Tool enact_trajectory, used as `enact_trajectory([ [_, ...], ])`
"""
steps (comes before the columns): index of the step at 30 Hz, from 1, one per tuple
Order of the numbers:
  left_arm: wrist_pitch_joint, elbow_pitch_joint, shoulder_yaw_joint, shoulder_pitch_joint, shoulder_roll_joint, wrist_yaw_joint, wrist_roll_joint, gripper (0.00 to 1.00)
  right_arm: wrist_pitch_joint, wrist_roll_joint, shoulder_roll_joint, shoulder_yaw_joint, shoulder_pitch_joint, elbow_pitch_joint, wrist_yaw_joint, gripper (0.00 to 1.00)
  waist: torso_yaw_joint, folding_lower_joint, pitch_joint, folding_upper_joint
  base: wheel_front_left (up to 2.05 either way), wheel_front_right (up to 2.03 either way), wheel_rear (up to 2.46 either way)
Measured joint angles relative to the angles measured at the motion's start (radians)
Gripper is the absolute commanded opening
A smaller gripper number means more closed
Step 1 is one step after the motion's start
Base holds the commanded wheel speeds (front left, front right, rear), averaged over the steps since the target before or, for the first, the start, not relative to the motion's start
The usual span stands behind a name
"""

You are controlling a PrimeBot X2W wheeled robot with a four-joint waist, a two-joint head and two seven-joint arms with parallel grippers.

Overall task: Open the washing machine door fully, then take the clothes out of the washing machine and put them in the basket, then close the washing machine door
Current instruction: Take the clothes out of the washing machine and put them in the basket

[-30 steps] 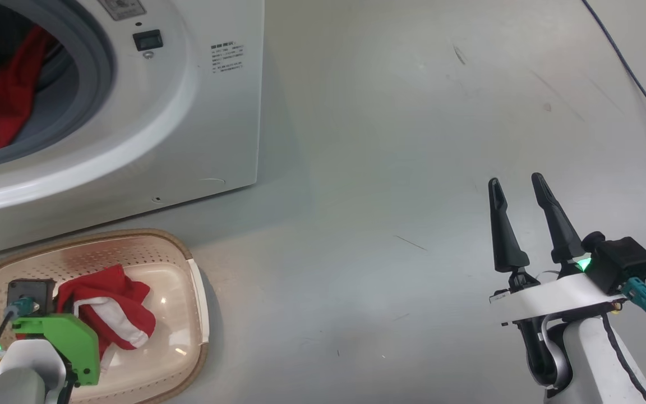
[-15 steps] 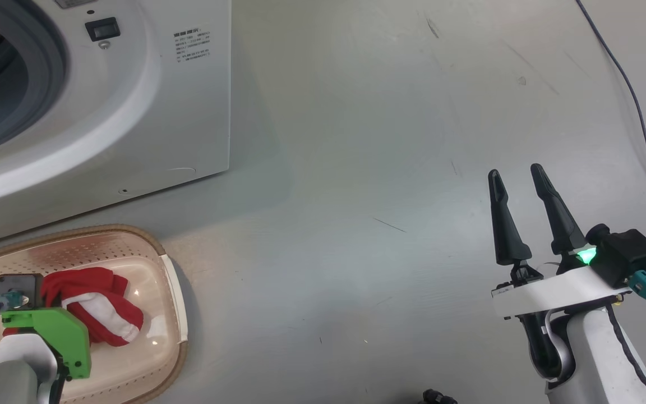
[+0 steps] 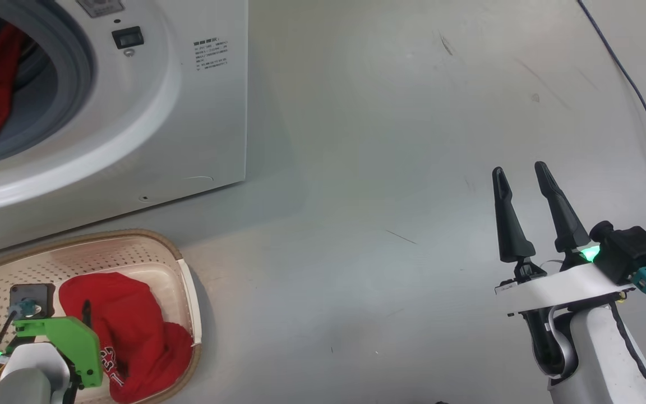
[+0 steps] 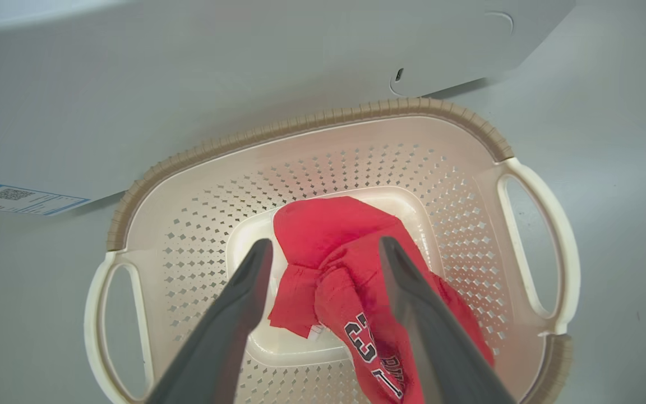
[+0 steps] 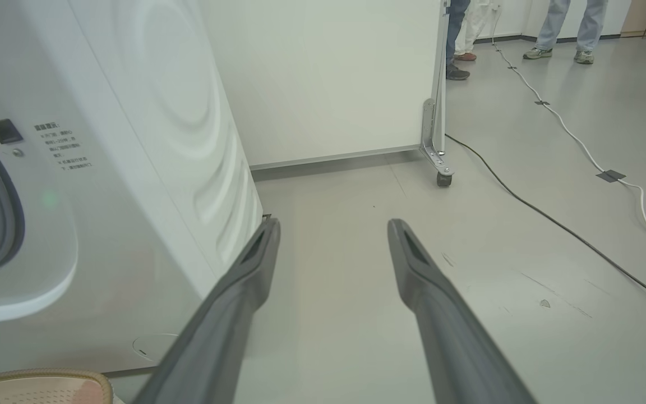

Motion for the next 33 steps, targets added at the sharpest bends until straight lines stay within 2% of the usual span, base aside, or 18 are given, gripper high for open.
enact_trajectory([
  [17,-0.214,-0.014,-0.016,-0.031,-0.098,-0.029,-0.017,1.00,0.000,-0.019,-0.009,-0.046,0.004,0.020,0.000,1.00,0.096,0.0000,-0.146,0.0000,0.00,0.00,0.00],
  [33,-0.239,-0.136,-0.022,-0.005,-0.124,-0.054,-0.042,1.00,0.000,-0.036,-0.032,-0.067,0.089,0.031,0.000,1.00,0.209,0.0000,-0.302,0.0000,0.00,0.00,0.00],
])
